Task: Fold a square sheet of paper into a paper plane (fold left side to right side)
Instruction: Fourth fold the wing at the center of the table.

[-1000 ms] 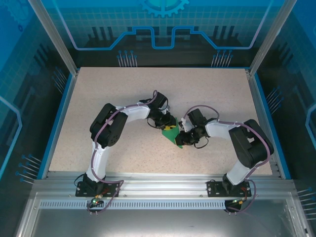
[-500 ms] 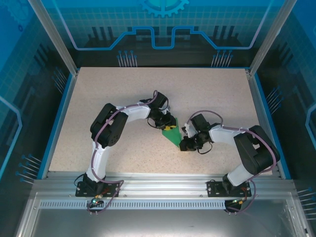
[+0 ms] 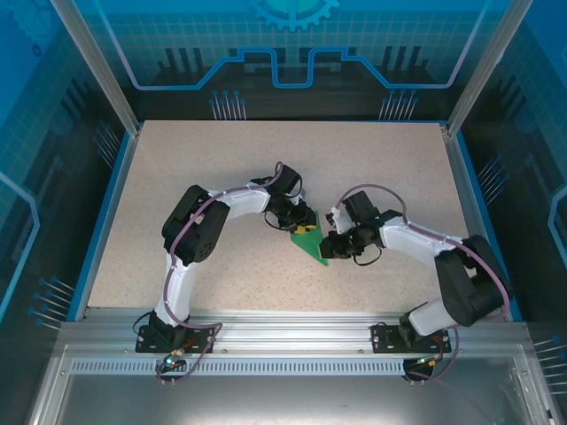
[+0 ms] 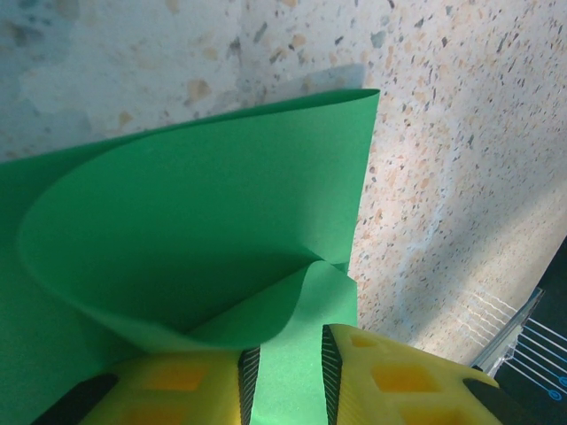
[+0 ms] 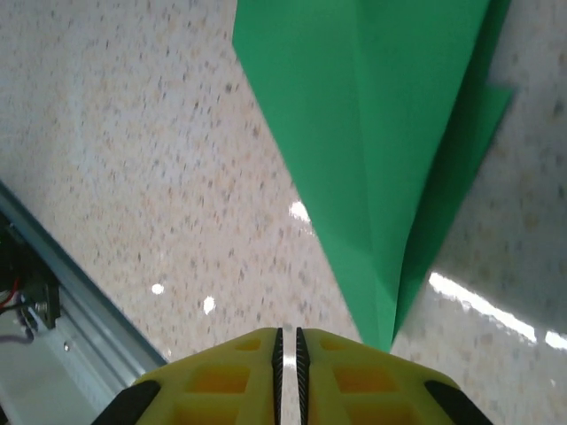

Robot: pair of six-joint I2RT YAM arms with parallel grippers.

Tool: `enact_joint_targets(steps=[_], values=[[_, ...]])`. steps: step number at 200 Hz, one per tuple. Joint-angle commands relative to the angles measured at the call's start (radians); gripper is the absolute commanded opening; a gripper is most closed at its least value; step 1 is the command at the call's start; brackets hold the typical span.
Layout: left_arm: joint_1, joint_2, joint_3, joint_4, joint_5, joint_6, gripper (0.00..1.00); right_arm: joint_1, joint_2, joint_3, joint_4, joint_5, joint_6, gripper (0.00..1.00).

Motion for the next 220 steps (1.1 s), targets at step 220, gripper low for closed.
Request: enact_joint_targets(steps=[220], values=[[0.218, 0.102, 0.265, -0.21, -0.114, 0.172, 0.33, 0.036, 0.201, -0.075, -0.091, 0.173, 0.026, 0.09]])
